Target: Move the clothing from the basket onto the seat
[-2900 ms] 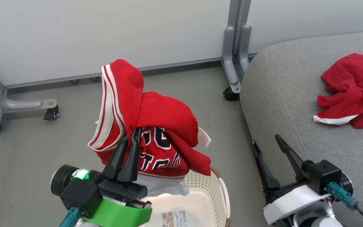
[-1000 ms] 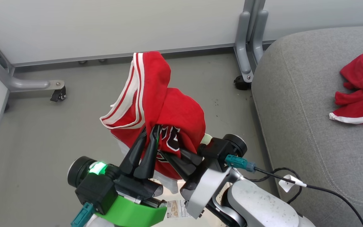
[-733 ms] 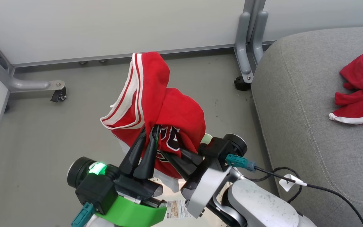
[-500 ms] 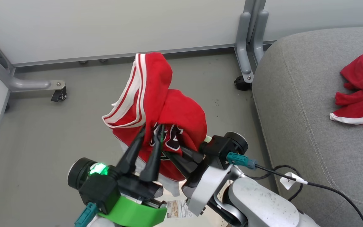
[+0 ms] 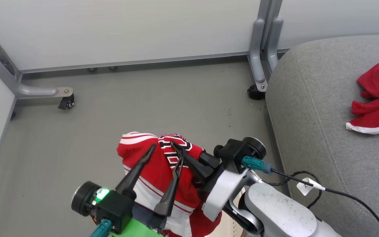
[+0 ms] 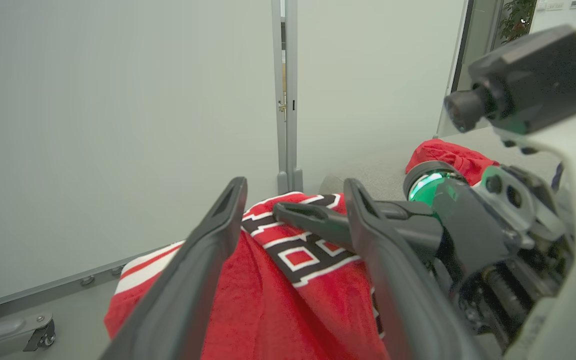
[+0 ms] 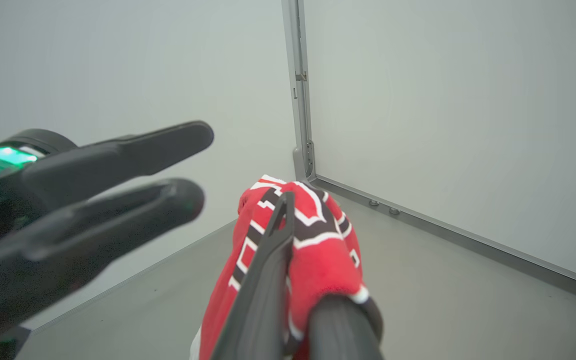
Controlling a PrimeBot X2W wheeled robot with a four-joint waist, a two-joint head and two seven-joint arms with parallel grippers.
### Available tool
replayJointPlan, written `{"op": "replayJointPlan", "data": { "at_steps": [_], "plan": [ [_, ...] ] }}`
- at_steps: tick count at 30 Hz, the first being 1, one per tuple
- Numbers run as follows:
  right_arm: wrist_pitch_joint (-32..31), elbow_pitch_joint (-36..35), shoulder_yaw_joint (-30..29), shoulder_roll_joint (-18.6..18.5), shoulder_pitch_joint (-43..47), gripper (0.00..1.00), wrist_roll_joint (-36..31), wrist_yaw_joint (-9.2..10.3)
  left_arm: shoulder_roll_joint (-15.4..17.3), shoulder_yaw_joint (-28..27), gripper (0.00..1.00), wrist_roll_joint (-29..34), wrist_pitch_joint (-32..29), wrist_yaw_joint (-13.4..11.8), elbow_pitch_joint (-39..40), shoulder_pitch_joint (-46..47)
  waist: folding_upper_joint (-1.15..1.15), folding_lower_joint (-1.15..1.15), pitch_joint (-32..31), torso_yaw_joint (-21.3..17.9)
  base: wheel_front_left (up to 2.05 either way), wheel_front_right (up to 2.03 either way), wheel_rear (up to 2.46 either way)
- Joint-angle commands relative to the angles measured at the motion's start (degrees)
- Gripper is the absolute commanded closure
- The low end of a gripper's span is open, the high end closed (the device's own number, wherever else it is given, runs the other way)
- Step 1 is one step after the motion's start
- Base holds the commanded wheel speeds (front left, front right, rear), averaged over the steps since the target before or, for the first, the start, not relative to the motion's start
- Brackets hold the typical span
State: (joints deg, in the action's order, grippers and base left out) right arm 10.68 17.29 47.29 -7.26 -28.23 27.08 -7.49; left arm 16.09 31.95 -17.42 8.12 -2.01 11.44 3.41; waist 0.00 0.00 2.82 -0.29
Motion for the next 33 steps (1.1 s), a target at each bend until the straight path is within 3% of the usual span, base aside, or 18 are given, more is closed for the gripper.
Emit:
{"op": "replayJointPlan", "data": {
  "at_steps": [1,18,26,33],
  "plan": [
    [0.12,0.19,-0.26,-0.19,0.71,1.00,-0.27,0.00,0.78,0.54,0.00,0.12,-0.77,0.44,-0.32,-1.32,0.00,0.00,-0.11,0.18,0.00,0.00,0.00],
    [0.48,1.20,-1.43,-0.53,0.35,1.00,-0.54,0.00,2.08,3.56,0.00,0.04,-4.00,1.53,-1.76,-1.56,0.00,0.00,0.85,-0.86,0.00,0.00,0.00],
    [0.76,2.22,-3.37,-1.20,-1.29,1.00,-1.04,0.00,1.94,4.20,0.00,0.43,-3.46,1.83,-2.69,-0.05,0.00,0.00,2.47,-4.52,0.00,0.00,0.00],
    [0.96,2.34,-5.96,-1.79,-2.05,1.00,-1.52,0.00,1.77,4.27,0.00,0.58,-2.20,2.42,-4.21,1.75,0.00,0.00,4.13,-10.14,0.00,0.00,0.00]
  ]
}}
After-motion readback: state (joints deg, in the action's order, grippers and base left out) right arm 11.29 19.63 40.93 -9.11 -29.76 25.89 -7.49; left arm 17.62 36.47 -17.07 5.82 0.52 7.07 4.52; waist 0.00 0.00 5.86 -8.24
